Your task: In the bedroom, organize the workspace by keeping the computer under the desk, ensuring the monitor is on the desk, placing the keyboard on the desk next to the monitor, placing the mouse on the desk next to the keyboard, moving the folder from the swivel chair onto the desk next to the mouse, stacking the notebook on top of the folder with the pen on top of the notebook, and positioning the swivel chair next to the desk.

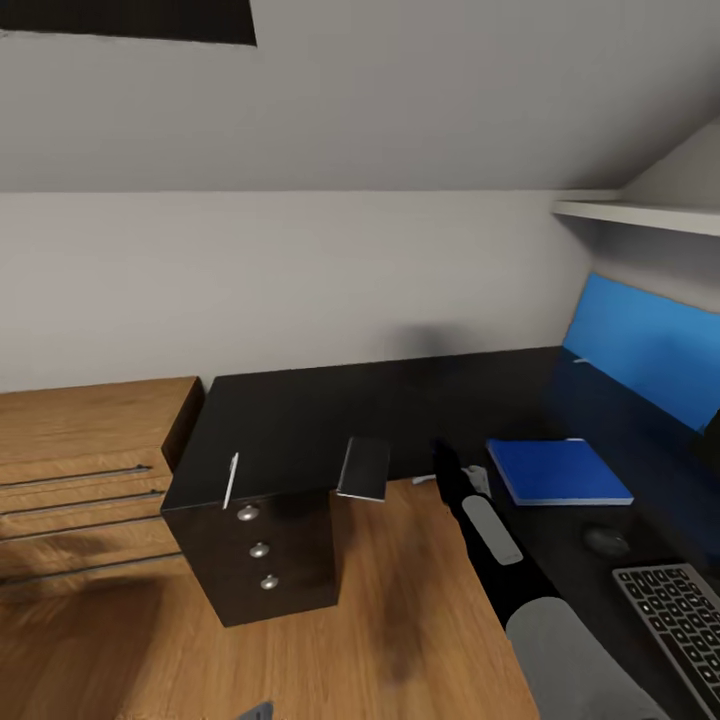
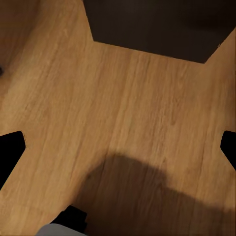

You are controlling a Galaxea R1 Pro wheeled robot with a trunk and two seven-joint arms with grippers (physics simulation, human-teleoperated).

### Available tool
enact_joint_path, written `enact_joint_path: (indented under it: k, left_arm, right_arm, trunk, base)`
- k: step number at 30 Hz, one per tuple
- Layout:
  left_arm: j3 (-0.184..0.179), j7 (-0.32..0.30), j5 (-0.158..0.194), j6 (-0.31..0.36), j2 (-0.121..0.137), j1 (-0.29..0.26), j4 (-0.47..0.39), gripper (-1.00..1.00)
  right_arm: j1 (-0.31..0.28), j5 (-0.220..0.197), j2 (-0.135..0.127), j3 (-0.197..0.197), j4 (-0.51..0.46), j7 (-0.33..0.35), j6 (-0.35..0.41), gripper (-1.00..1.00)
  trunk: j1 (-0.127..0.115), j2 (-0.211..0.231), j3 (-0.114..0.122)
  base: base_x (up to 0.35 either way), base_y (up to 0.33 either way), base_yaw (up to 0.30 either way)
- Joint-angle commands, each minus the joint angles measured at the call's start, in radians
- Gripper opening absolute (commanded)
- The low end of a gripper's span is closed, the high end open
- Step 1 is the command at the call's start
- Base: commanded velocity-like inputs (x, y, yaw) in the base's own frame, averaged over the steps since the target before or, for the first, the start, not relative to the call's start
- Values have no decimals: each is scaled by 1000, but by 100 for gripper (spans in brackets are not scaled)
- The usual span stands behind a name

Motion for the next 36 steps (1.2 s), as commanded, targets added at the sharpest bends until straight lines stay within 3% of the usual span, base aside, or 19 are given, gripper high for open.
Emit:
enact_joint_path:
  k: [1,12,36]
  left_arm:
    - [-6,5,11,-7,1,-1,0,100]
    - [-6,5,11,-7,1,-1,0,100]
    - [-7,3,10,-7,1,-1,2,100]
  right_arm:
    - [0,-10,0,3,-1,-5,-6,100]
    - [0,2,-18,42,-31,2,0,100]
    - [1,-13,-23,45,-48,36,-3,100]
  trunk:
    - [0,-1,0]
    - [0,-1,-1]
    - [0,-1,-1]
  base:
    - [0,0,252]
    - [0,0,156]
    - [0,0,5]
